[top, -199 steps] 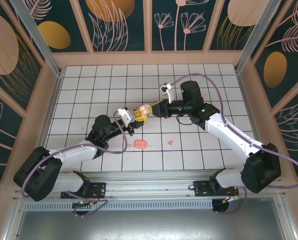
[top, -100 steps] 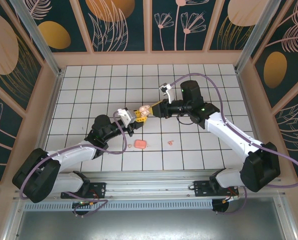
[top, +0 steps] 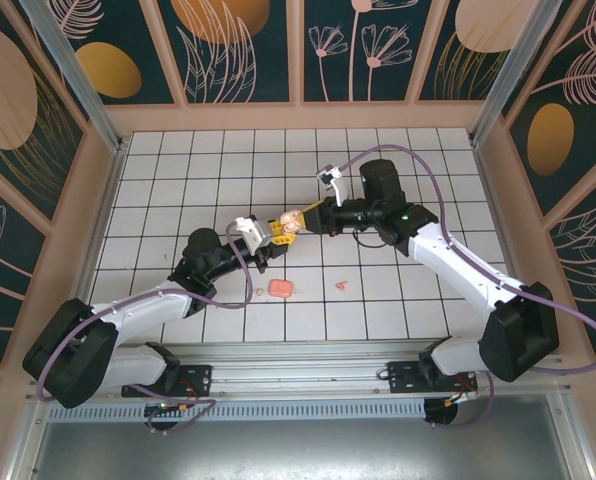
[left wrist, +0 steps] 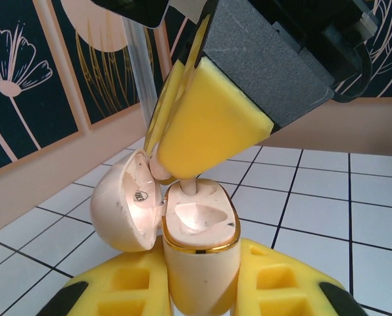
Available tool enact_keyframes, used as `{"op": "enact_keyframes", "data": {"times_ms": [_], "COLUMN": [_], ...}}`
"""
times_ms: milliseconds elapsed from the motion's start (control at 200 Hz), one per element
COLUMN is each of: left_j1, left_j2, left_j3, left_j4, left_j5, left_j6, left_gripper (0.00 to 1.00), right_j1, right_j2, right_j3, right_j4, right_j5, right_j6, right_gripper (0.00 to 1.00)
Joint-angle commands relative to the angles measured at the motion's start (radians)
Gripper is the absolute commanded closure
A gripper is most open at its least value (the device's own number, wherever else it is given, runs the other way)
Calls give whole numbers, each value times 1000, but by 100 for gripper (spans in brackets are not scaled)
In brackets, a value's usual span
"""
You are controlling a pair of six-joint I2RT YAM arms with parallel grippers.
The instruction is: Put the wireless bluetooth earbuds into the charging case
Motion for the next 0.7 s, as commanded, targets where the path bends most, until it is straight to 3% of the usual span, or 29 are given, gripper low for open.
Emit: {"op": "enact_keyframes", "data": {"times_ms": [0, 696], "left_j1": [-3, -4], "left_j2": [-9, 37], "left_j3": [40, 77], "left_j4": [-13, 5], "left_j5": [21, 163], "left_j6": [14, -66], "left_gripper": [96, 95], "right_j1": [-4, 13], "right_j2": [-39, -79], "right_j3": [3, 47], "right_j4": [-5, -210], "right_j5": [-20, -31], "right_j6": [-63, -427], "right_gripper": [74, 74]}}
